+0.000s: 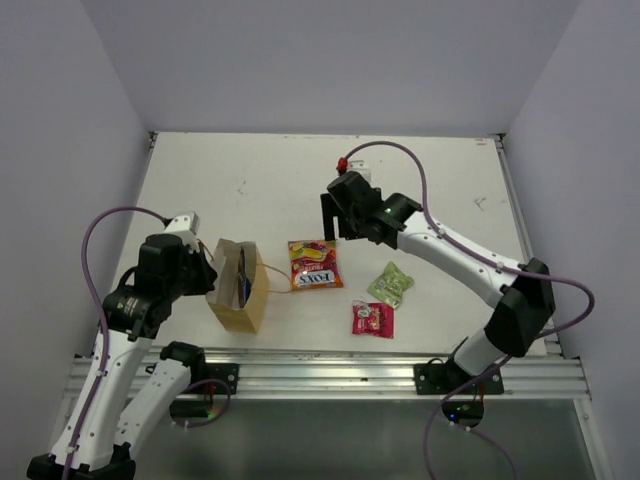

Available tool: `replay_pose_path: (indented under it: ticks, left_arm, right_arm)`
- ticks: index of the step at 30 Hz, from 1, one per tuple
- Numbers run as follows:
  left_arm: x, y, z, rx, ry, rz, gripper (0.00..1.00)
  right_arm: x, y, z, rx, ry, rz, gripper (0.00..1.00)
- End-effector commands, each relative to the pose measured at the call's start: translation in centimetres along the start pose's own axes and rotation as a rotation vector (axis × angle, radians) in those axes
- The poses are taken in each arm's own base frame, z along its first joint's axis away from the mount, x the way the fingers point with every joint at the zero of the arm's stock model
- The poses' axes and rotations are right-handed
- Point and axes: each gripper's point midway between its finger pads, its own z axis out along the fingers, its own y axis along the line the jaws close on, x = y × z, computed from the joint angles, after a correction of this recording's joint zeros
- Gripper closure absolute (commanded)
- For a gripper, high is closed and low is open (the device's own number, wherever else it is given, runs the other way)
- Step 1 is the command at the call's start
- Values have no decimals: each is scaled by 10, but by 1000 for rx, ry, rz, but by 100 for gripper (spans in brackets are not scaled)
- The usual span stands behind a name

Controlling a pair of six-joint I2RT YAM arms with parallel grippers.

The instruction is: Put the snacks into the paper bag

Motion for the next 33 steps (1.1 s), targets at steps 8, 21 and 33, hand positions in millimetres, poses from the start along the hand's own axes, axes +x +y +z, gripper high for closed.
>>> replay_pose_path:
  ticks: [8, 21, 33]
  left_arm:
    - [-3, -1, 3, 2, -3, 19, 100]
    - [-4, 5, 5, -41, 3, 2, 100]
    - [-3, 7, 9, -56, 17, 0, 100]
  right_arm:
    - [21, 1, 96, -79, 101, 26, 21]
    - [95, 7, 160, -181, 336, 56, 32]
    - [114, 39, 175, -355, 395, 110, 33]
